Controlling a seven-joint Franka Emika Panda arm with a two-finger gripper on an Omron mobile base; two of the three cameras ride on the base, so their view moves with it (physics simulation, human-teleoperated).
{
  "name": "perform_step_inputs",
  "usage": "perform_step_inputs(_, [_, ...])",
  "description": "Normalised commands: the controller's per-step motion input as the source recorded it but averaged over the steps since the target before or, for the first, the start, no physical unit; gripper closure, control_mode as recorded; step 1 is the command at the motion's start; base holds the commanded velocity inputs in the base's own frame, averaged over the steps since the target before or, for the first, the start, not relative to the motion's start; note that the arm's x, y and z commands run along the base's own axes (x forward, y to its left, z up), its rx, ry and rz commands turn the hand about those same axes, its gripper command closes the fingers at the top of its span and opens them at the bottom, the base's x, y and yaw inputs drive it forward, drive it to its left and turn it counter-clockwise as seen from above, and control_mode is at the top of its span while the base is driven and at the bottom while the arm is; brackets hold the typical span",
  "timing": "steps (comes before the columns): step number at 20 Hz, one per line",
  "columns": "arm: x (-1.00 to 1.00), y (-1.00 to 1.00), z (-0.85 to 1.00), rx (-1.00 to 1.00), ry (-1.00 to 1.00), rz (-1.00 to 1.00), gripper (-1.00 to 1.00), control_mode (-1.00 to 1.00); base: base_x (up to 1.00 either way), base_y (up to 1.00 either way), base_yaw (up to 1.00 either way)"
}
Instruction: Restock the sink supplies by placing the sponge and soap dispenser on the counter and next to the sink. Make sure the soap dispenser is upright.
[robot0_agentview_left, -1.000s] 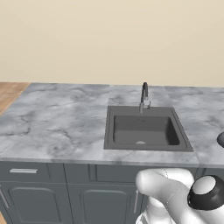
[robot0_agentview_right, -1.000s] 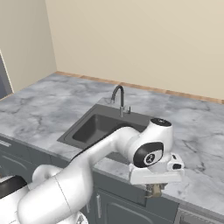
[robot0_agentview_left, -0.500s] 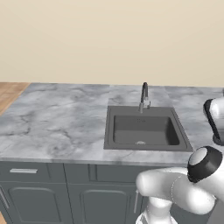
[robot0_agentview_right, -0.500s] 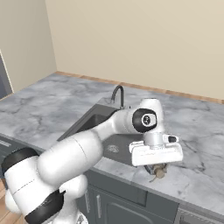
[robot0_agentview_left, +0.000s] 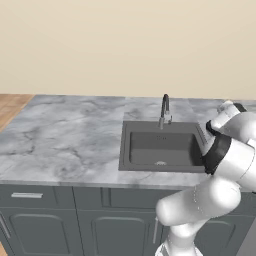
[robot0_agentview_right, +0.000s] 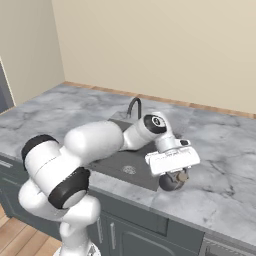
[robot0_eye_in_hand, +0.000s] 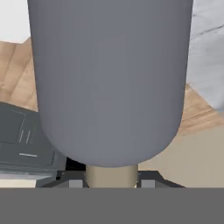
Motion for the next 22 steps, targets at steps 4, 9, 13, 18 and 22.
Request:
perform_step_inputs(4, [0.71,0.00,0.03,-0.09,0.27,0.14,1.00,-1.00,0.00,0.00,0.00])
perform_step_inputs(9, [0.59,-0.01,0.01,-0.06,0.13,0.14,1.00,-1.00,0.00,0.00,0.00])
perform_step_inputs(13, [0.38,-0.16,0.00,-0.01,0.00,0.15,1.00,-1.00,0.00,0.00,0.00])
perform_step_inputs(18, [0.54,-0.07,0.00,0.00,0.01,0.15,1.00,-1.00,0.00,0.00,0.00])
perform_step_inputs(22, [0.58,-0.05,-0.06,-0.01,0.00,0.10,1.00,-1.00,0.00,0.00,0.00])
